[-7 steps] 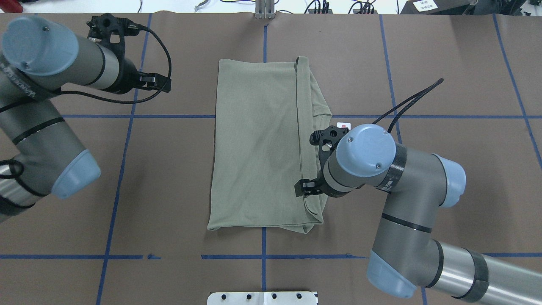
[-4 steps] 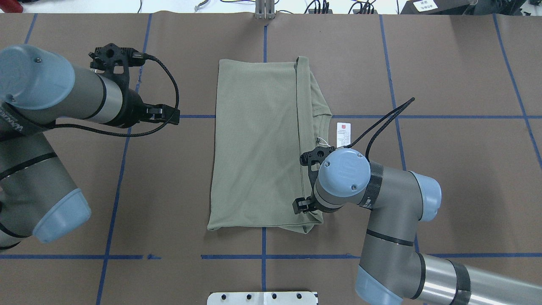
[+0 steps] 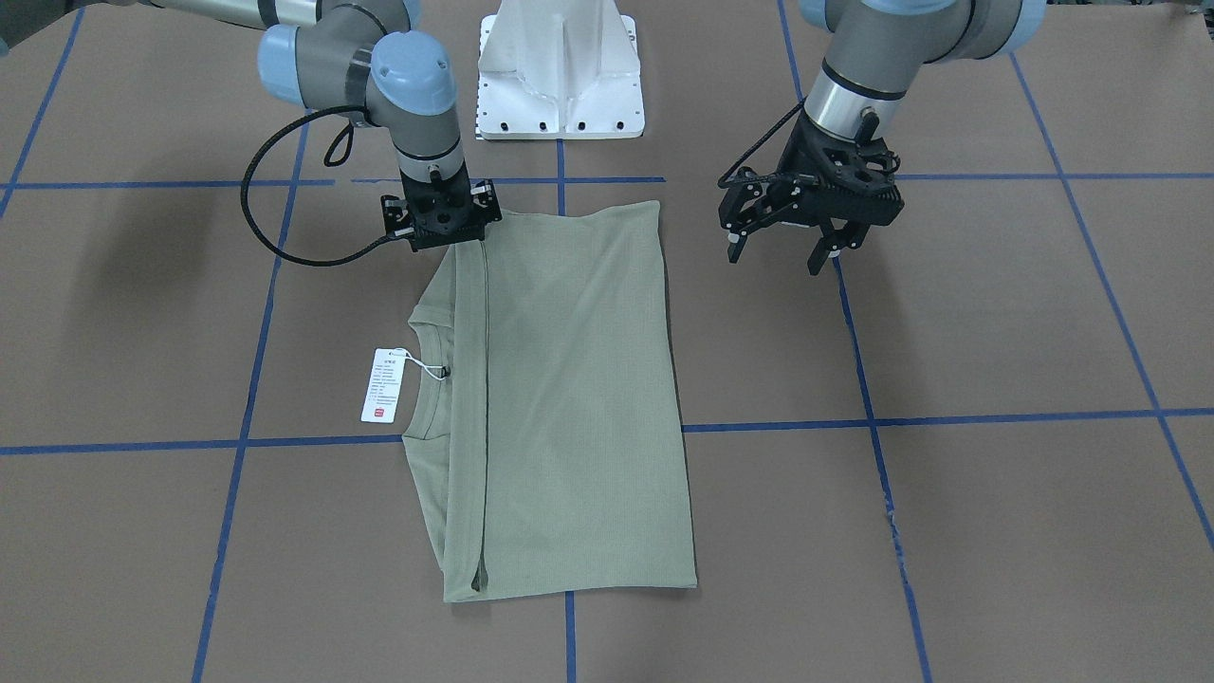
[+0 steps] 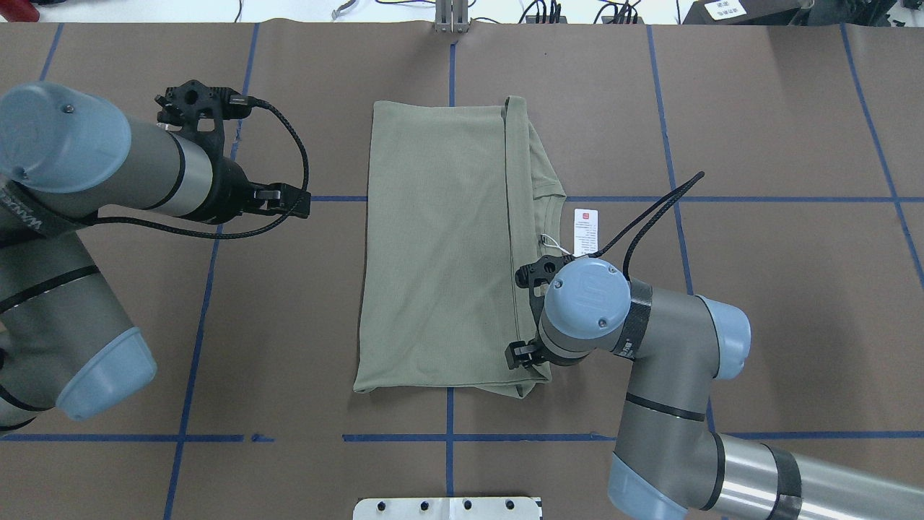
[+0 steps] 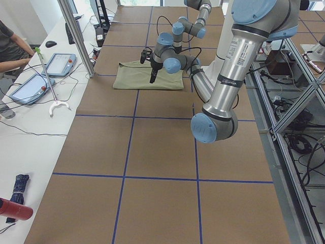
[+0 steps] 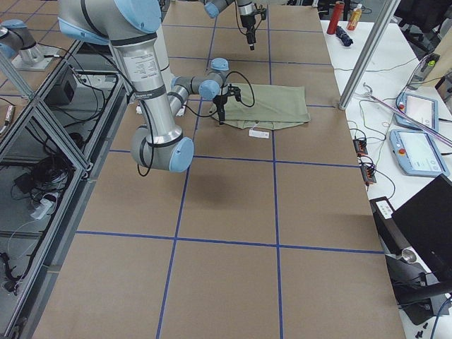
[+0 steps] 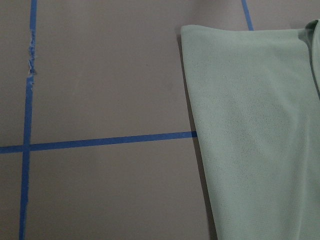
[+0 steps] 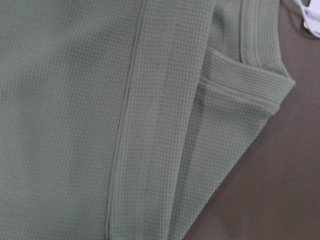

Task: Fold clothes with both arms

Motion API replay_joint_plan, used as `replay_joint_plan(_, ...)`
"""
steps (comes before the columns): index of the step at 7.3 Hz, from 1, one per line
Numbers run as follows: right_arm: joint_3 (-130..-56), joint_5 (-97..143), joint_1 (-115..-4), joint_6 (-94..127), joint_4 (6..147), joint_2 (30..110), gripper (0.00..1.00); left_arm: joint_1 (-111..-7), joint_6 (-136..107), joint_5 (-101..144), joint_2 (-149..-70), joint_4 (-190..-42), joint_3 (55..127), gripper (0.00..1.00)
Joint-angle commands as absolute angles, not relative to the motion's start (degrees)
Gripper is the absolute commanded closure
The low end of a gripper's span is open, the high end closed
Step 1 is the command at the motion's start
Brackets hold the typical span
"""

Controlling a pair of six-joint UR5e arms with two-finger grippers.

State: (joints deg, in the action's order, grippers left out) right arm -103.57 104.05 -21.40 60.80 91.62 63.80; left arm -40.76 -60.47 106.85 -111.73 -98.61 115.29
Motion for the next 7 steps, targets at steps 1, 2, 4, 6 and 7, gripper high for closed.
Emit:
replay_joint_plan(1,-103.8,104.2,-21.6,60.7,92.5,64.0,0.0,-40.6,-60.6,106.9,-111.8,-98.6,115.1,0.0)
replay_joint_plan(2,-104.1,104.1,-21.7,60.7,92.5,65.2,0.0,-40.4,-60.6,106.9,-111.9,-98.6,115.0,0.0)
replay_joint_plan(4,-104.7,104.1,-22.2,60.7,92.5,66.2,0.0,-40.1,-60.6,106.8,-112.1,-98.6,114.9,0.0)
replay_joint_plan(6,-107.8,104.2,-22.9,59.3,92.5,70.2,0.0,-38.4,-61.8,106.7,-112.2,-98.7,114.6,0.0)
replay_joint_plan(7,-109.1,104.1,-23.0,59.3,92.5,71.6,0.0,-38.0,-62.0,106.7,-112.3,-98.7,114.6,0.0)
